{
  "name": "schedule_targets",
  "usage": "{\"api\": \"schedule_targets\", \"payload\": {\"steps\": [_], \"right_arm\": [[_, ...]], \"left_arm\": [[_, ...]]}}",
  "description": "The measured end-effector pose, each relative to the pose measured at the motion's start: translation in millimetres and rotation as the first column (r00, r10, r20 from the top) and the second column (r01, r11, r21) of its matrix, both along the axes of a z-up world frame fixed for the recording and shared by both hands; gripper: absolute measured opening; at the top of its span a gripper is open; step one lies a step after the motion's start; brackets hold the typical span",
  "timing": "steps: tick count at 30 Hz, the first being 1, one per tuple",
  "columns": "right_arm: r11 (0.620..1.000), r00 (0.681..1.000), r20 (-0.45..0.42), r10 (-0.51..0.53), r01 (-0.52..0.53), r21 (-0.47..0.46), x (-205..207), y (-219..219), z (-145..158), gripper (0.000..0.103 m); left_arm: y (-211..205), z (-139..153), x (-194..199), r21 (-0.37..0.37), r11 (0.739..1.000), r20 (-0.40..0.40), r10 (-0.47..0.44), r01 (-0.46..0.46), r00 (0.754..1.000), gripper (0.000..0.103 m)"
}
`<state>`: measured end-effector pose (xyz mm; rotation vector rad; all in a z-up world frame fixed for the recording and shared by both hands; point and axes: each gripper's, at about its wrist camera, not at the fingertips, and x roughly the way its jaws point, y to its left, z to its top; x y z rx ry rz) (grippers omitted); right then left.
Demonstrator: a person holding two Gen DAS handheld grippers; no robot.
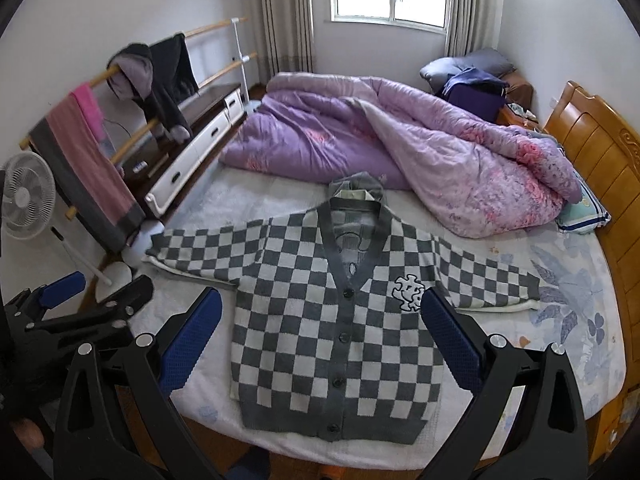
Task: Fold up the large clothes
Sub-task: 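Lower both tools and grasp the cardigan's sleeve cuffs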
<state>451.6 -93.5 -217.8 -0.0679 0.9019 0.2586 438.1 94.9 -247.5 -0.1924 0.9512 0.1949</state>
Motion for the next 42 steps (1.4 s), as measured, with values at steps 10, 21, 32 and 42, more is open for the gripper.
{"api": "schedule_targets", "payload": {"steps": [10,21,32,42], "right_arm": [[0.993,0.993,-0.094,-0.075,0.065,-0.102,97,89,-90,0.096],[0.989,0.979,-0.192,-0.071,0.044,-0.144,187,156,-215,0.096],[0.997,0.95,-0.312,-0.013,-0.011,-0.078,237,192,-330,0.094],[0.999,0.92,-0.392,0.03,-0.038,-0.013,265,197,-382,0.055]], "left_arm": [[200,-127,105,-0.179,0.974,-0.139,0.114,-0.138,0.984,0.098],[411,-277,161,-0.249,0.867,-0.213,0.386,-0.432,0.898,0.098],[507,-392,192,-0.322,0.737,-0.267,0.532,-0.595,0.804,0.079],[534,-428,214,-0.329,0.723,-0.295,0.532,-0.607,0.794,0.033]]}}
